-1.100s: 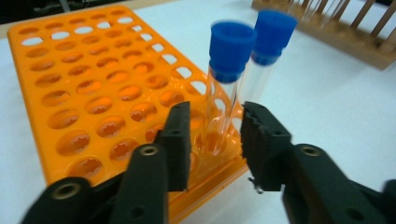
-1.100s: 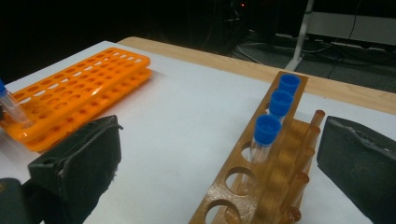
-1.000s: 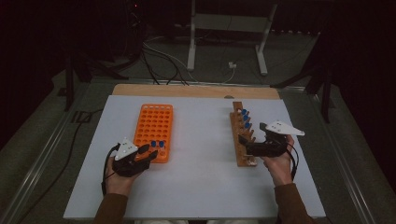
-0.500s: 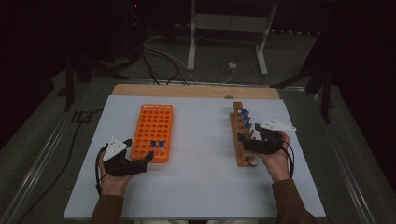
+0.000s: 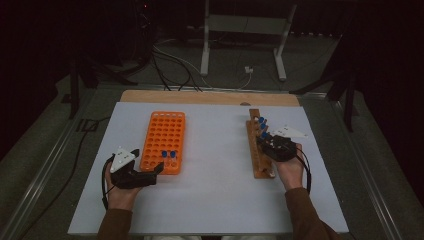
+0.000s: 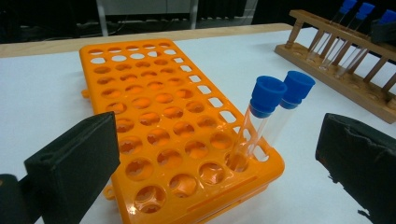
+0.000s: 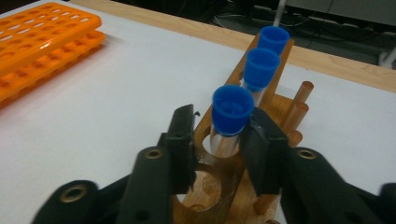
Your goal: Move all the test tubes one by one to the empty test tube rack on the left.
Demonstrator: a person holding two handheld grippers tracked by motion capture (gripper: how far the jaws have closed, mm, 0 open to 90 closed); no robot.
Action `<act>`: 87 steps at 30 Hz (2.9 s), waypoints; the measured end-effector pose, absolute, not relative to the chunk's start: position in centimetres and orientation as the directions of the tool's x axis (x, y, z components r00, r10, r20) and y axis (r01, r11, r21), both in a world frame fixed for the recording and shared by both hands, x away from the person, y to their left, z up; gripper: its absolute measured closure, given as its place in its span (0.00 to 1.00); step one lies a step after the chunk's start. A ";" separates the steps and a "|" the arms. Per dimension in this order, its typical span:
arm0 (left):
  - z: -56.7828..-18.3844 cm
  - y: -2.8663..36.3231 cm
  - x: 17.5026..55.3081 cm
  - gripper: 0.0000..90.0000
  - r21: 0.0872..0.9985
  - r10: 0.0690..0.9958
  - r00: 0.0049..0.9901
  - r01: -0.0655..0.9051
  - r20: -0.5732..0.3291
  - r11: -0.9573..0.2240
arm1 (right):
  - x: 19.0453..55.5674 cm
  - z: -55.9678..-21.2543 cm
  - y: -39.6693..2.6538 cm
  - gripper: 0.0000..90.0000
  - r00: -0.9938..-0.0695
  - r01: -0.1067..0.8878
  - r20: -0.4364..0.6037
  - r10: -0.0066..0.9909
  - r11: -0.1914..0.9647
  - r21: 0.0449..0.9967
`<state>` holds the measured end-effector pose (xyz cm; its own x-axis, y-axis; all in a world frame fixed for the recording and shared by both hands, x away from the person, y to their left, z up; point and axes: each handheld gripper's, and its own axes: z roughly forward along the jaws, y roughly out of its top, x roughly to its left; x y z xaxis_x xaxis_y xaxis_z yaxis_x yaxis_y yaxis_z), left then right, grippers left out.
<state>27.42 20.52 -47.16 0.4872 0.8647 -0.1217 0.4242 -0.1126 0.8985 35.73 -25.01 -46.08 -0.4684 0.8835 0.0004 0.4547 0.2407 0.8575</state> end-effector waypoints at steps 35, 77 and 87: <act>-47.2 20.4 27.3 0.01 0.894 0.873 0.477 0.429 -0.102 -0.129 | 35.9 -44.7 -25.0 0.85 -0.453 0.449 0.011 0.892 0.217 0.867; -44.8 18.9 26.8 0.01 0.912 0.835 0.545 0.377 -0.079 -0.160 | 34.3 -40.2 -24.2 0.85 -0.553 0.380 0.035 0.833 0.215 0.900; -43.6 16.5 26.7 0.01 0.920 0.793 0.606 0.342 -0.058 -0.193 | 34.0 -40.7 -21.7 0.85 -0.623 0.388 0.051 0.781 0.252 0.887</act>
